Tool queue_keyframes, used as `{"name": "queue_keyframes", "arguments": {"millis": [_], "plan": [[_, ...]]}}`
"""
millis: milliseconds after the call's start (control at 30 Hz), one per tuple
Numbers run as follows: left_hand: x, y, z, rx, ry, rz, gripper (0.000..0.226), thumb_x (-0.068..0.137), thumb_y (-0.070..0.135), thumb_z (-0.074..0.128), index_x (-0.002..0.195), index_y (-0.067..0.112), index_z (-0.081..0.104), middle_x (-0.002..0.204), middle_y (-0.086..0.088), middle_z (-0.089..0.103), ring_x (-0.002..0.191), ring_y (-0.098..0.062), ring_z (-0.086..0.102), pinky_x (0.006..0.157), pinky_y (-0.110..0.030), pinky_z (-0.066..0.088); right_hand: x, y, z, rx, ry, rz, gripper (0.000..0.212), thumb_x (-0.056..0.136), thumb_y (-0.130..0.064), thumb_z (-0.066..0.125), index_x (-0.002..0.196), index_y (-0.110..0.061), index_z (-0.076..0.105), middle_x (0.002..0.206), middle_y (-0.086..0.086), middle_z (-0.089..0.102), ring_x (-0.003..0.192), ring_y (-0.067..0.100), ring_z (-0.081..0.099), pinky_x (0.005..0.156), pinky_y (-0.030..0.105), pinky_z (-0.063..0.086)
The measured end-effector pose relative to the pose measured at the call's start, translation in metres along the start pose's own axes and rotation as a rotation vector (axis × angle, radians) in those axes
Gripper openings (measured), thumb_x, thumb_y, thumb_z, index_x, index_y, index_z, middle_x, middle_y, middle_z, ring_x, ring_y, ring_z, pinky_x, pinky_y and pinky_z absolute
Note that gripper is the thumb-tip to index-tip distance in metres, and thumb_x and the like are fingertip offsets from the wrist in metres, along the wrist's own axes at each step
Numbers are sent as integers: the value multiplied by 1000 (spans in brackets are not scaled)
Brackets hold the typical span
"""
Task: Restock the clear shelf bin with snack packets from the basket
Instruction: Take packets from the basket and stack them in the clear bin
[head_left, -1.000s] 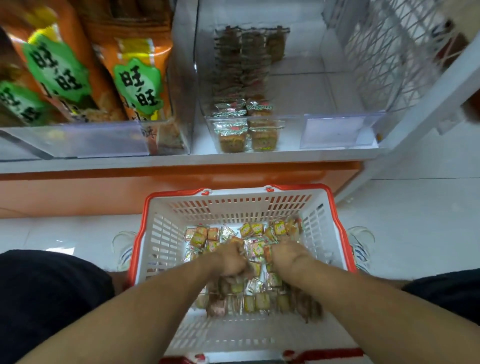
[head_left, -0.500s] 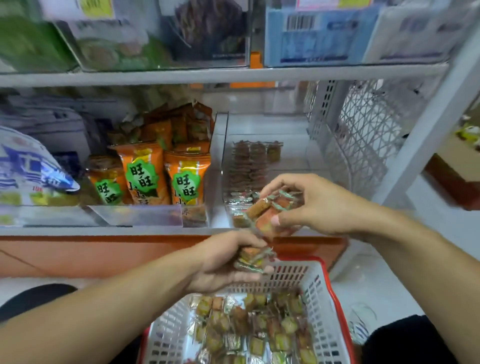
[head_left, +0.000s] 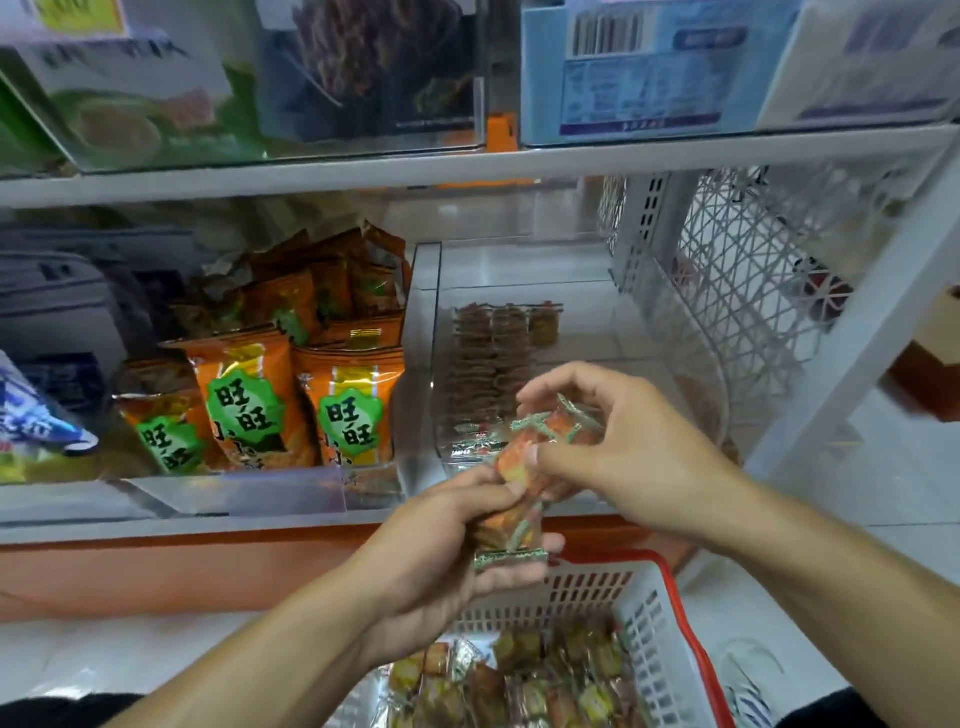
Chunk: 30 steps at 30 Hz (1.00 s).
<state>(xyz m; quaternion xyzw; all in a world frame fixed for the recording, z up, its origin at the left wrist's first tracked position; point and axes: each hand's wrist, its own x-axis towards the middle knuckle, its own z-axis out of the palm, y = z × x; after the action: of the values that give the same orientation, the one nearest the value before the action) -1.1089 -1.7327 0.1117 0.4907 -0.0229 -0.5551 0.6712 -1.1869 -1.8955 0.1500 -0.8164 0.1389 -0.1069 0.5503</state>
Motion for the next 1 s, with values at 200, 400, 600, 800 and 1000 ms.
{"name": "queue_keyframes", "arguments": {"millis": [200,400,600,800,1000], "plan": [[0,7,-1,-141,11,-18,33,104,26,52,122,5,70,100,-16,75,76,-24,74,54,-33,64,-21,-1,4,-431,76,-700,34,87,-7,78,118,-15,67,125,-4,64,121,11,61,98,29,51],[-10,16,-6,-55,-218,89,65,92,70,56,125,17,72,124,-14,72,94,-22,72,81,-38,64,-31,2,12,-236,-52,-496,45,86,-12,75,124,-32,62,125,-14,62,121,11,60,95,19,48],[-10,9,-4,-21,-100,139,43,86,49,70,118,21,76,120,-14,75,110,-25,72,74,-35,64,-26,-2,21,192,13,-285,15,95,-25,68,107,-35,69,105,-5,73,102,9,68,83,20,54],[-12,9,-1,-39,-83,182,55,75,33,79,121,6,64,113,-10,76,95,-16,76,69,-34,63,-18,4,21,333,98,-127,26,73,-25,82,96,-32,71,84,-2,71,86,12,68,77,35,57],[-15,10,2,36,-84,160,49,66,18,85,109,8,64,90,-14,76,74,-20,74,66,-38,64,-16,3,20,313,234,-188,37,85,-1,75,100,-34,69,98,-1,71,98,13,67,89,37,51]]}}
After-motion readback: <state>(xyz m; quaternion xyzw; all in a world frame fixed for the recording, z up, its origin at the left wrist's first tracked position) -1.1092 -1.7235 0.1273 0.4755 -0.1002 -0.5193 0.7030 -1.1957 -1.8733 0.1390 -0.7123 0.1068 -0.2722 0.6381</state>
